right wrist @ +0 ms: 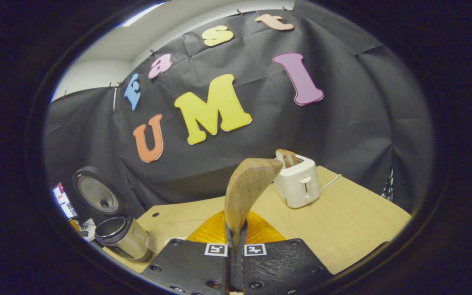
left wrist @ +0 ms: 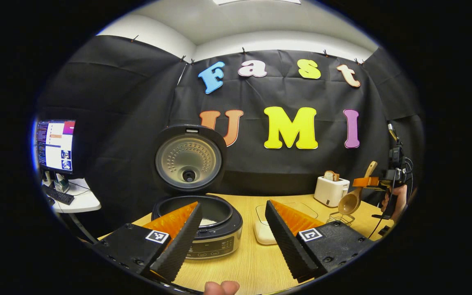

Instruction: Close the left gripper, press the button to open the rice cooker; take a wooden spoon from the chopstick holder with the right hand, scoop a spoonful of rice and pour it into the rice cooker, then put the wooden spoon back into the chopstick holder.

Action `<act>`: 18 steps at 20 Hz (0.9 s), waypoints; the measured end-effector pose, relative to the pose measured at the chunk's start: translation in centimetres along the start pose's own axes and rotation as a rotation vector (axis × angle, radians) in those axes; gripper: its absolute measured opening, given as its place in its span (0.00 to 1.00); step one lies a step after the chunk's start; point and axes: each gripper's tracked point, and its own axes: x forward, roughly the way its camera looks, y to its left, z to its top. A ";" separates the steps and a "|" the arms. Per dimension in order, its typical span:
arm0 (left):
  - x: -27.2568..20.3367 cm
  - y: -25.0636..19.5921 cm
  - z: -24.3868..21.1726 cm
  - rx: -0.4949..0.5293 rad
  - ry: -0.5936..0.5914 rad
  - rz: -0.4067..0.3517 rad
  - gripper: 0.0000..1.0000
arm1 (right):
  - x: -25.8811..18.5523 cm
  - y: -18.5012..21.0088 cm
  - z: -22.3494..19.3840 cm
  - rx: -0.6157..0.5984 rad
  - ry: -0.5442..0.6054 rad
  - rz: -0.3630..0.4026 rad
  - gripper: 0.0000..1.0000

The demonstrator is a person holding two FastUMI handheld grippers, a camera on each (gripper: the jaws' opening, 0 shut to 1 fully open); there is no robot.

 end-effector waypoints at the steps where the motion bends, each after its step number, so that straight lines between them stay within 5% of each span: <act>1: 0.0 0.0 0.0 -0.003 0.001 0.000 0.99 | 0.4 -0.2 -0.7 -0.009 0.005 -0.009 0.00; 18: -0.6 0.6 0.6 0.010 -0.011 0.013 0.99 | 2.9 -1.2 -7.7 -0.034 0.087 -0.062 0.02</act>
